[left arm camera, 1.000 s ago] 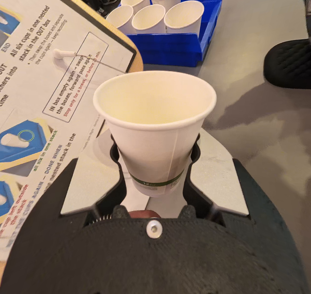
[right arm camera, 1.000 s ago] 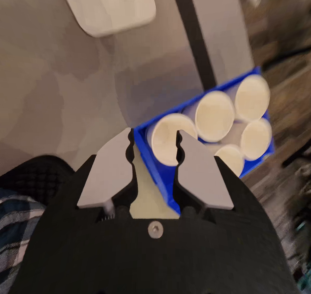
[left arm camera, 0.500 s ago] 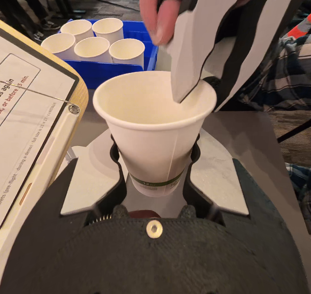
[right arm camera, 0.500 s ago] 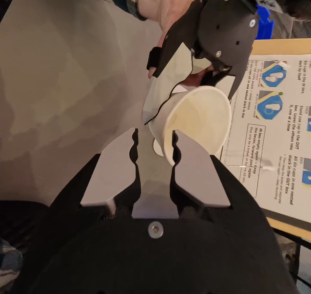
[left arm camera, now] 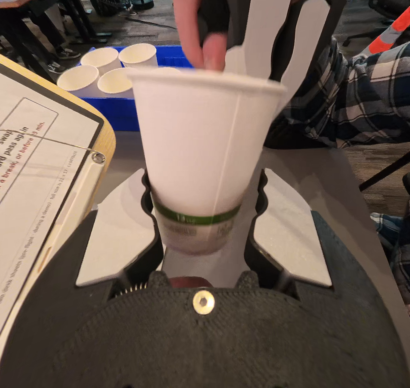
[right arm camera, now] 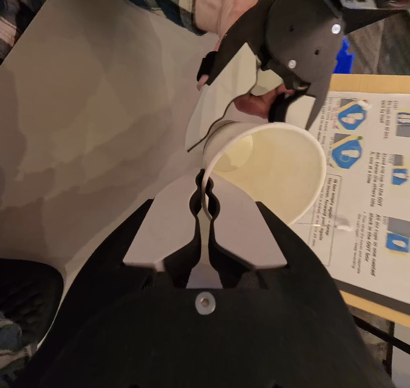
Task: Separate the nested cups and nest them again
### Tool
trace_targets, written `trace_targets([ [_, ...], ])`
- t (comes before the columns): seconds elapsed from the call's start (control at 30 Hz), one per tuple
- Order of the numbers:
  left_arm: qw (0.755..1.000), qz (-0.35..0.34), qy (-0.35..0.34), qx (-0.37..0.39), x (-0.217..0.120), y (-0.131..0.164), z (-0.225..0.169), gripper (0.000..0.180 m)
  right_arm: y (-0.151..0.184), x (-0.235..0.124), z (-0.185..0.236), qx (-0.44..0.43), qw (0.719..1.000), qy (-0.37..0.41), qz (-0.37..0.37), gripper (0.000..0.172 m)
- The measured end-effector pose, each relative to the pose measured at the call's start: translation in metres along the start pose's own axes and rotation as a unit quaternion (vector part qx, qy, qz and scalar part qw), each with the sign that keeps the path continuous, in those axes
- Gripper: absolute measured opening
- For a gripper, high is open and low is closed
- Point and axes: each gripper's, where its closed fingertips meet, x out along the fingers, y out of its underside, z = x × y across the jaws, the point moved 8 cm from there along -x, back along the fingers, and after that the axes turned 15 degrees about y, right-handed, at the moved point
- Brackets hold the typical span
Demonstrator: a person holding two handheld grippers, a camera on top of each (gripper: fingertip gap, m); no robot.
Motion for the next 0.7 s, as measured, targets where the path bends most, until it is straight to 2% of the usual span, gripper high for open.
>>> trace_targets([
  [0.13,1.0,-0.014,-0.026,0.007,-0.019,-0.006,-0.001,0.091,0.01,-0.029,-0.012,0.015,0.998,0.06,0.017,0.001],
  [0.23,0.999,-0.017,-0.046,0.021,-0.036,-0.009,-0.004,0.078,0.022,-0.06,-0.022,0.035,0.991,0.125,0.034,0.001],
  [0.3,0.997,-0.025,-0.064,0.033,-0.05,-0.012,-0.007,0.06,0.033,-0.082,-0.028,0.049,0.981,0.178,0.066,0.001],
  [0.4,0.995,-0.03,-0.08,0.053,-0.068,-0.016,-0.014,0.018,0.05,-0.112,-0.033,0.075,0.962,0.24,0.105,0.001],
  [0.47,0.995,-0.026,-0.073,0.063,-0.077,-0.017,-0.022,0.0,0.063,-0.129,-0.034,0.094,0.946,0.276,0.145,0.001],
  [0.57,0.993,-0.012,-0.091,0.077,-0.087,-0.02,-0.029,0.0,0.083,-0.147,-0.034,0.122,0.911,0.316,0.235,0.001],
  [0.7,0.99,0.004,-0.108,0.089,-0.092,-0.021,-0.036,0.0,0.107,-0.157,-0.033,0.162,0.877,0.328,0.311,0.001],
])
